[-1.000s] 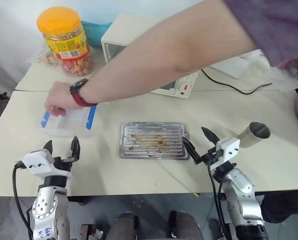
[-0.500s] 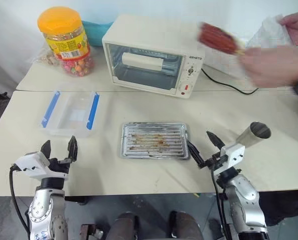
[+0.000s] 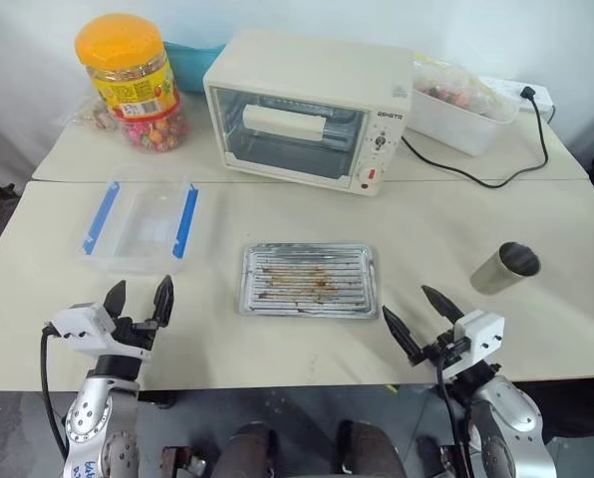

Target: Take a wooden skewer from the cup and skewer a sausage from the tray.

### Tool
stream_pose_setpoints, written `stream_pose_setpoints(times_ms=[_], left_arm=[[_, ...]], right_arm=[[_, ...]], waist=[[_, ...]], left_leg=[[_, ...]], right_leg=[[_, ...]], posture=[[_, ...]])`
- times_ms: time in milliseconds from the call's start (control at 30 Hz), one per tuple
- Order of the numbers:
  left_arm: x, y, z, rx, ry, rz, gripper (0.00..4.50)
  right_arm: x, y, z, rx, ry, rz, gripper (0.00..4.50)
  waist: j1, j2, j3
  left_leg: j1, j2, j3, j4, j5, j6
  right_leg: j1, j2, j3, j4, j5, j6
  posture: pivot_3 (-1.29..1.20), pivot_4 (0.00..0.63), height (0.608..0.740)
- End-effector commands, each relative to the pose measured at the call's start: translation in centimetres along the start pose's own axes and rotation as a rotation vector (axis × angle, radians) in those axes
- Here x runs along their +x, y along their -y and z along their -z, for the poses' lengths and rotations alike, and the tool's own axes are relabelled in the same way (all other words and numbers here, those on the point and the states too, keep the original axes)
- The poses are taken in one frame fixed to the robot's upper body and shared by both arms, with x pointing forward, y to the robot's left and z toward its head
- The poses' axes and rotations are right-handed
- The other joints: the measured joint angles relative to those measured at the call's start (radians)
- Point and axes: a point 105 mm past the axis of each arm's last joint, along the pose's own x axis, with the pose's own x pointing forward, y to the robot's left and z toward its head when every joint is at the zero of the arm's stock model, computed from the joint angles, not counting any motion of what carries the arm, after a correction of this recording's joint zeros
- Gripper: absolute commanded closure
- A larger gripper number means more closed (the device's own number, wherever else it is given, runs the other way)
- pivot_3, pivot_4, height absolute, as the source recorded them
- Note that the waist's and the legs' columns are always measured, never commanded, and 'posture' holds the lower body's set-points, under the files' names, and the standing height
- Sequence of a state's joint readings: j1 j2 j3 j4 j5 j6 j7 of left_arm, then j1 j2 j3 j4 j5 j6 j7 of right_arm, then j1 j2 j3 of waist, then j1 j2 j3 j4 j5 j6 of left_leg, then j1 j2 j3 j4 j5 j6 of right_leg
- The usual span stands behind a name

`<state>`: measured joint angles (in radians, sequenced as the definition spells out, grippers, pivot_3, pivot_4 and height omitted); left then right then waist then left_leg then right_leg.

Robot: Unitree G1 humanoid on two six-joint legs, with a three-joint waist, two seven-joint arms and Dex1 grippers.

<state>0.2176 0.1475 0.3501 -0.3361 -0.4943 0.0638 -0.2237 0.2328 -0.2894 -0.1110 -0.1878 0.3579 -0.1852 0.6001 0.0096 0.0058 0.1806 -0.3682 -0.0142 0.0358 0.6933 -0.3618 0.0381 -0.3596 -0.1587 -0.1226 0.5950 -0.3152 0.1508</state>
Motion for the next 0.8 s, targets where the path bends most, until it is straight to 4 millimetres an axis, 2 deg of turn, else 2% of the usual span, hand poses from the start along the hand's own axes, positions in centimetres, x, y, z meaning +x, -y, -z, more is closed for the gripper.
stream_pose_setpoints(times_ms=[33, 300, 433, 700, 800], left_arm=[[-0.4, 1.9, -0.9, 0.042, 0.005, 0.105, 0.04], [-0.7, 2.6, -0.4, 0.060, -0.020, 0.117, 0.04], [-0.7, 1.8, 0.1, 0.113, -0.039, 0.089, 0.04], [-0.4, 2.5, -0.3, 0.083, -0.012, 0.103, 0.04], [0.1, 2.7, -1.3, 0.086, 0.039, 0.090, 0.04]], right_arm=[[-0.5, 0.3, -0.8, -0.013, 0.022, -0.001, 0.00], [-1.0, 0.4, -0.7, 0.000, 0.024, 0.007, 0.00], [-0.9, 0.5, -0.7, -0.001, 0.032, 0.017, 0.00], [-0.7, 0.8, -0.8, 0.000, 0.045, 0.058, 0.00], [-0.7, 0.6, -1.0, 0.017, 0.051, 0.047, 0.00]], waist=[[0.000, 0.000, 0.000], [0.009, 0.000, 0.000], [0.012, 0.000, 0.000], [0.013, 0.000, 0.000], [0.013, 0.000, 0.000]], left_leg=[[0.000, 0.000, 0.000, 0.000, 0.000, 0.000], [0.000, 0.002, 0.001, 0.000, 0.000, 0.000], [0.000, 0.002, 0.002, 0.000, -0.001, -0.001], [0.000, 0.003, 0.002, 0.000, -0.001, -0.001], [0.000, 0.003, 0.002, 0.000, -0.001, -0.001]], right_leg=[[0.000, 0.000, 0.000, 0.000, 0.000, 0.000], [0.000, 0.003, 0.003, -0.002, 0.000, 0.000], [0.000, 0.004, 0.004, -0.002, 0.000, 0.000], [0.000, 0.004, 0.004, -0.002, 0.000, 0.000], [0.000, 0.005, 0.004, -0.002, 0.000, 0.000]], posture=[[0.00, 0.150, 0.740], [0.00, 0.150, 0.740], [0.00, 0.150, 0.740], [0.00, 0.150, 0.740], [0.00, 0.150, 0.740]])
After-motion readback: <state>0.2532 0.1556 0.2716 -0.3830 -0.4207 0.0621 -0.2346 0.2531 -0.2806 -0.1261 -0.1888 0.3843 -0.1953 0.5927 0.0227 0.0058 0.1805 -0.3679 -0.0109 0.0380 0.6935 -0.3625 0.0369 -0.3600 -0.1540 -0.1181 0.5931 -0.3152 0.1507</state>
